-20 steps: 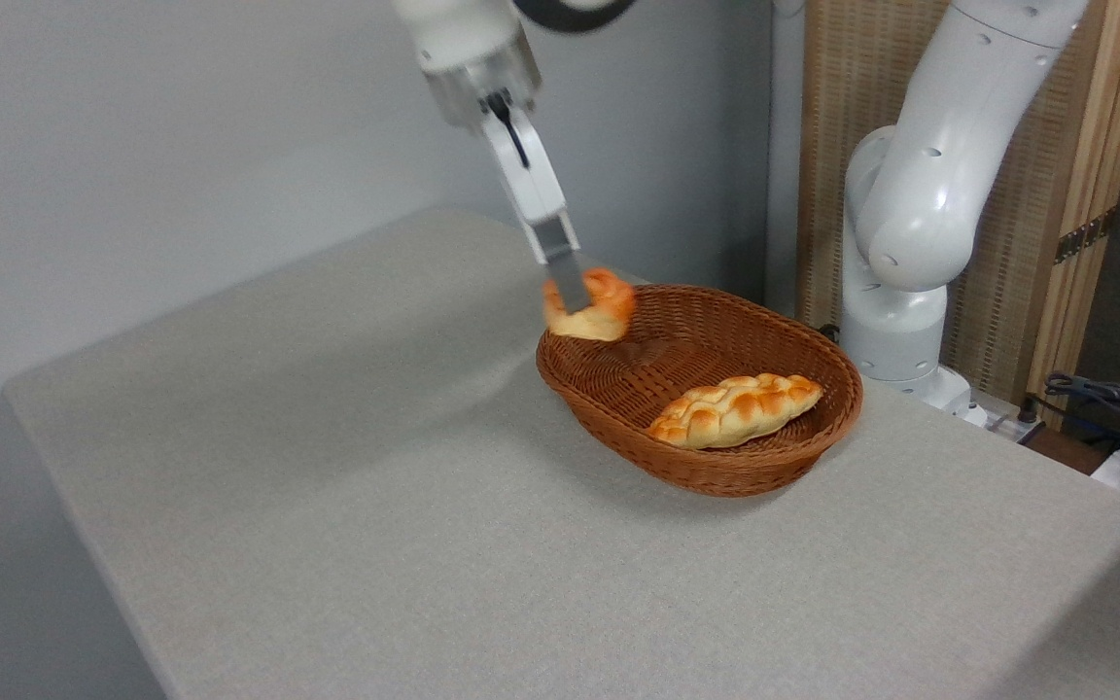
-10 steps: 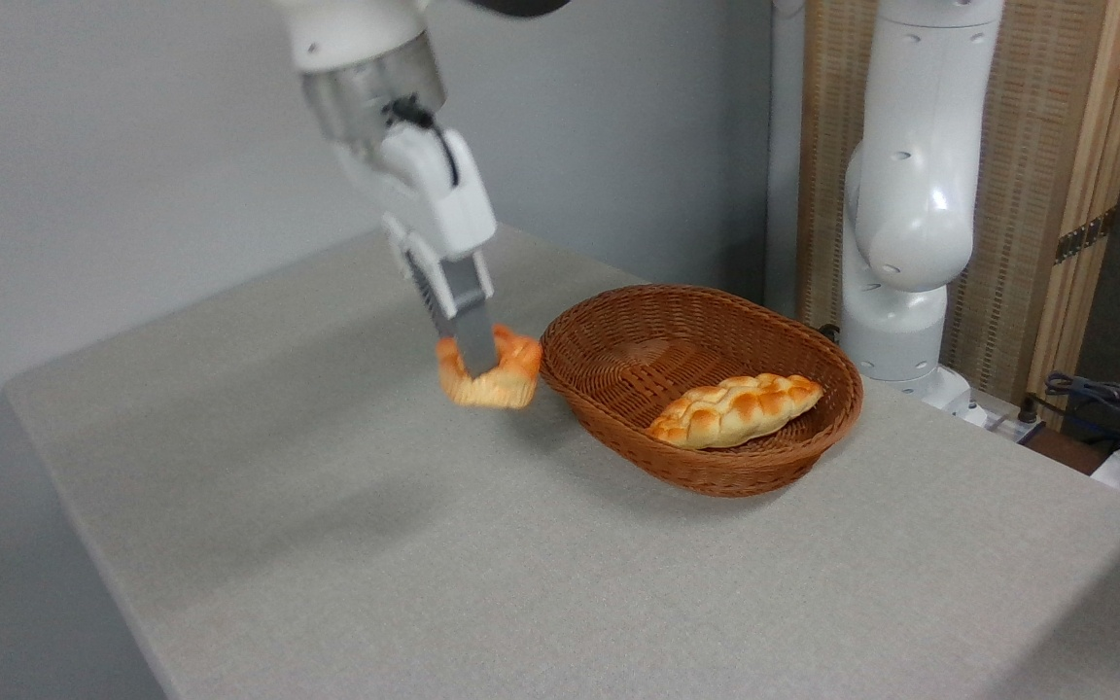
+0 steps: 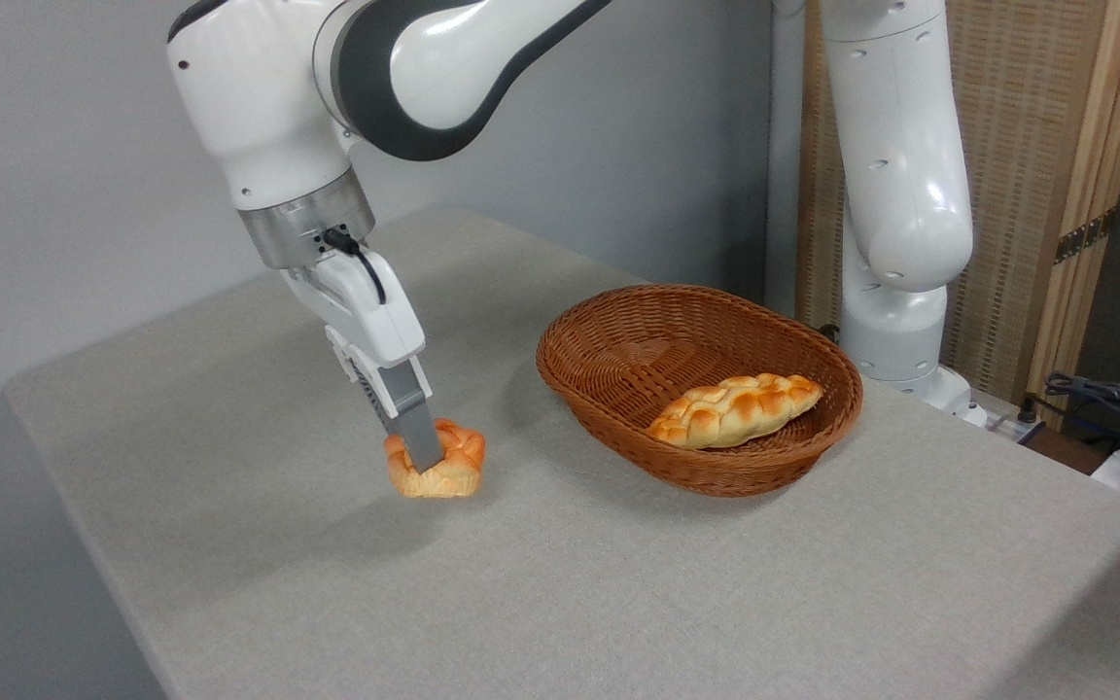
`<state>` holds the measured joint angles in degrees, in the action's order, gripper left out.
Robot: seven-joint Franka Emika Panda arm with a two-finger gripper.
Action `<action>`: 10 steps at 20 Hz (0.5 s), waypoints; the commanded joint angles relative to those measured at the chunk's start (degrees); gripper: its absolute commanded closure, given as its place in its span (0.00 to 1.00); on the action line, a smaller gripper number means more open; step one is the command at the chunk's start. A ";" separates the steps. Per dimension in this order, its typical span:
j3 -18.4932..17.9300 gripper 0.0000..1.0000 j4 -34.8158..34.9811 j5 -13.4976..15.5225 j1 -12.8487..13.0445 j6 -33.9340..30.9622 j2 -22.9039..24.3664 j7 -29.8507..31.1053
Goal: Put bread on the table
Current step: 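Lower the held bun onto the table beside the basket and release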
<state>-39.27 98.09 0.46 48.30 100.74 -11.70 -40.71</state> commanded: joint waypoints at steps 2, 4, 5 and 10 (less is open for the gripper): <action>-0.55 0.00 -1.23 1.30 -0.05 -0.28 0.98 0.54; -0.37 0.00 -1.23 1.30 -0.05 -0.02 0.98 0.54; -0.28 0.00 -1.23 1.39 -0.05 -0.02 0.98 0.54; -0.02 0.00 -1.15 1.30 -0.05 -0.02 0.98 0.54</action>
<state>-39.39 97.08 0.69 48.27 100.74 -11.12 -40.44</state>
